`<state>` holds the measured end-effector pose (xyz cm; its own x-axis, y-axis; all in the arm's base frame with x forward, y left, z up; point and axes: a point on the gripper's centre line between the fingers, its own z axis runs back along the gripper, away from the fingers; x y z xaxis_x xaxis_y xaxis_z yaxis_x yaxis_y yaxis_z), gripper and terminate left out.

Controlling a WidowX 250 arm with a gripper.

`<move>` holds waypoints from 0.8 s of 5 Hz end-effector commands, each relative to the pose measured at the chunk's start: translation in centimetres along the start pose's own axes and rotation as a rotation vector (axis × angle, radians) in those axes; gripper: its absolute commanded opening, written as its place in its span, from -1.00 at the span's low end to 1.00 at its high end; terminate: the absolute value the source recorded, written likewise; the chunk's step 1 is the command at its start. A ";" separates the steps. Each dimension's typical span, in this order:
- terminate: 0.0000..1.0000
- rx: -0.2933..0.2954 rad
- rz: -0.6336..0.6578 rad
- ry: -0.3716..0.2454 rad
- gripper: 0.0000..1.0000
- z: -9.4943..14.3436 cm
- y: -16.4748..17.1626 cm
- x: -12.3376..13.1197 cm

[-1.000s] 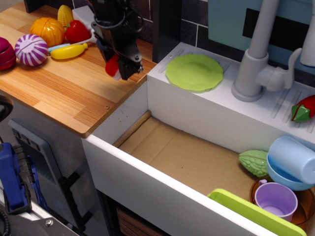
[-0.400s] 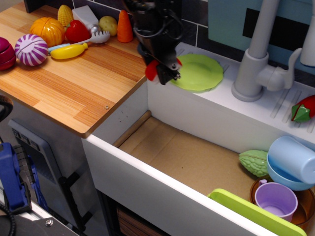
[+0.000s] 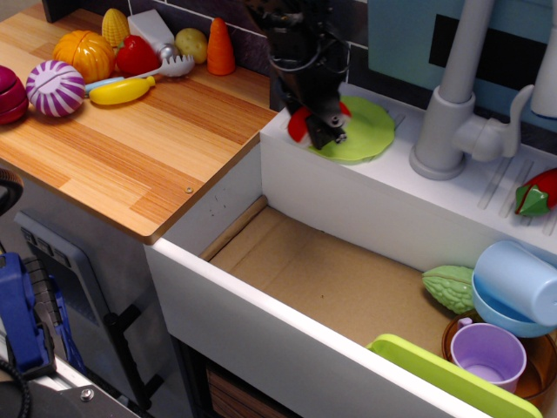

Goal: Put sushi on plate

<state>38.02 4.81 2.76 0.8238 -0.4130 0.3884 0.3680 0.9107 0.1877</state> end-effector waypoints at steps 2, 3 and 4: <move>-1.00 0.009 -0.059 -0.106 -1.00 -0.2 0.8 2.9; -1.00 0.005 -0.062 -0.142 1.00 -0.4 0.9 2.8; -1.00 0.005 -0.062 -0.142 1.00 -0.4 0.9 2.8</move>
<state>40.33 4.09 2.56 0.7469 -0.4597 0.4805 0.4196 0.8863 0.1959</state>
